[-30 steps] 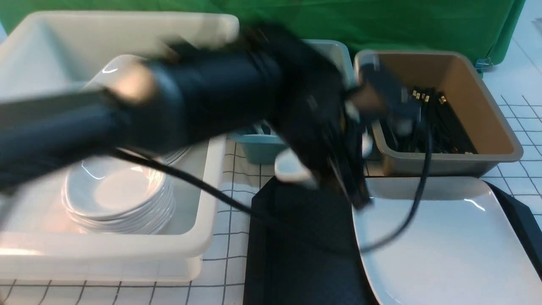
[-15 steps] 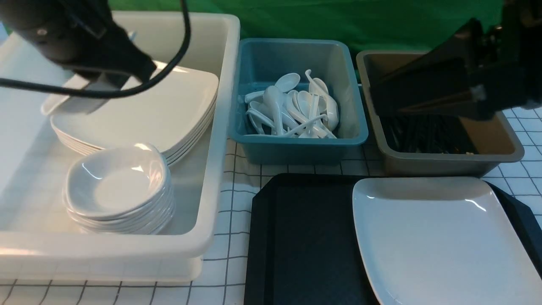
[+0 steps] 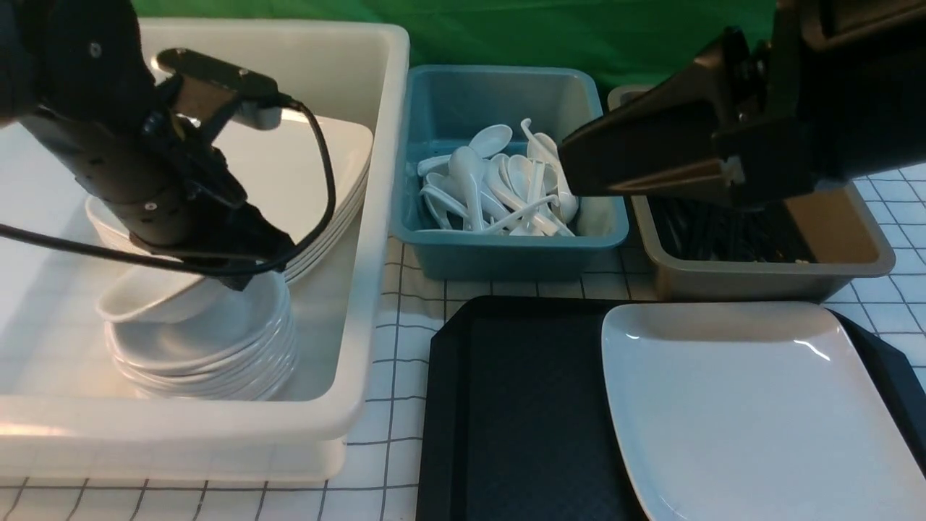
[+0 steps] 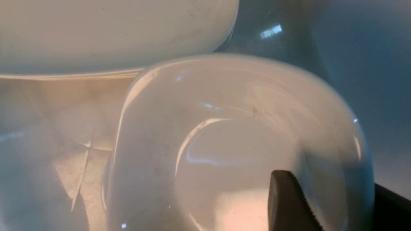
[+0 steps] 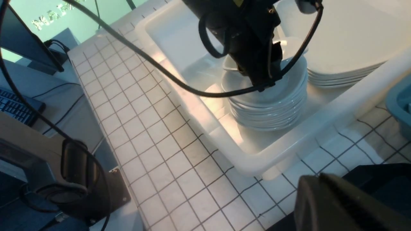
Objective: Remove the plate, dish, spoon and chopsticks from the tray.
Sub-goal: Use the left arm to put the small plate into the large storage box on the left, then use the left arm to grab a plate from the dinner plate
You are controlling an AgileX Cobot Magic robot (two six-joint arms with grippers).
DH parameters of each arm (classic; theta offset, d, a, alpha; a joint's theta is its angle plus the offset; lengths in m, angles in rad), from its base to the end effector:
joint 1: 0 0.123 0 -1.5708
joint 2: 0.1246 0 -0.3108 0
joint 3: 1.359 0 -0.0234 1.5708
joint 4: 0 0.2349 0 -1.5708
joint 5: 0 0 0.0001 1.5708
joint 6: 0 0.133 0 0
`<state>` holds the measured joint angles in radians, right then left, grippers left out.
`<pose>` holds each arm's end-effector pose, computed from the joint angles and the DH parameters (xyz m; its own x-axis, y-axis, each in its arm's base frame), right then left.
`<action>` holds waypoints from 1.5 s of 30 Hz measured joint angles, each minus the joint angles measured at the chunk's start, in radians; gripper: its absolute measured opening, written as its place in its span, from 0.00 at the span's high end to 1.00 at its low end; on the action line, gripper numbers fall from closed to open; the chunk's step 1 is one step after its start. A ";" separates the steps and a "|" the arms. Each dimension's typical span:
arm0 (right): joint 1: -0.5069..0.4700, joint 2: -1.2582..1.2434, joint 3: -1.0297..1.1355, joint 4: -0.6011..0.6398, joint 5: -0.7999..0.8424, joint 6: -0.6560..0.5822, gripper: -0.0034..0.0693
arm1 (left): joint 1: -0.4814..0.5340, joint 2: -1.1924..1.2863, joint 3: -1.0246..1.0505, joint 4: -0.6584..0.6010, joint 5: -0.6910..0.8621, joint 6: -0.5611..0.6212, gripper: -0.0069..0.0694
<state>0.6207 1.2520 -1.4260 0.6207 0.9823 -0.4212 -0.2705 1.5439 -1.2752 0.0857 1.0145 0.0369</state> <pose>0.1703 0.2009 0.4433 -0.4379 -0.3598 -0.8239 -0.8485 0.4682 0.2466 0.3054 -0.0747 0.2895 -0.8734 0.3272 -0.3608 0.3136 0.9445 0.0976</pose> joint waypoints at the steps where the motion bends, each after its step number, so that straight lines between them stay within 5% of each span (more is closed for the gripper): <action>1: 0.000 0.000 0.000 -0.001 0.004 0.000 0.94 | 0.000 0.002 -0.002 0.000 0.006 -0.020 0.54; 6: 0.000 0.000 0.000 -0.034 0.025 0.000 0.94 | 0.000 0.000 -0.090 -0.074 0.122 -0.075 0.32; 11: 0.000 0.000 -0.046 -0.099 0.105 0.000 0.94 | -0.010 -0.014 -0.167 -0.231 0.146 -0.068 0.27; 15: 0.000 -0.020 -0.135 -0.282 0.192 0.043 0.94 | -0.099 -0.005 -0.186 -0.386 0.057 -0.042 0.39; 21: 0.000 -0.080 -0.078 -0.676 0.230 0.250 0.94 | -0.328 0.137 -0.220 -0.474 -0.017 0.049 0.84; 27: 0.000 -0.136 0.071 -0.717 0.235 0.324 0.94 | -0.414 0.371 -0.387 -0.504 -0.005 0.056 0.90; 33: 0.000 -0.218 0.166 -0.741 0.239 0.361 0.94 | -0.418 0.583 -0.577 -0.428 -0.010 0.012 0.75; 41: 0.000 -0.288 0.173 -0.750 0.239 0.501 0.94 | -0.411 0.767 -0.689 -0.336 -0.142 -0.049 0.32; 45: 0.000 -0.288 0.174 -0.750 0.239 0.524 0.94 | -0.411 0.802 -0.692 -0.349 -0.199 -0.053 0.23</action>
<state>0.6211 0.9635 -1.2519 -0.1298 1.2210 0.1032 -0.6818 2.3460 -1.9673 -0.2634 0.8157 -0.0164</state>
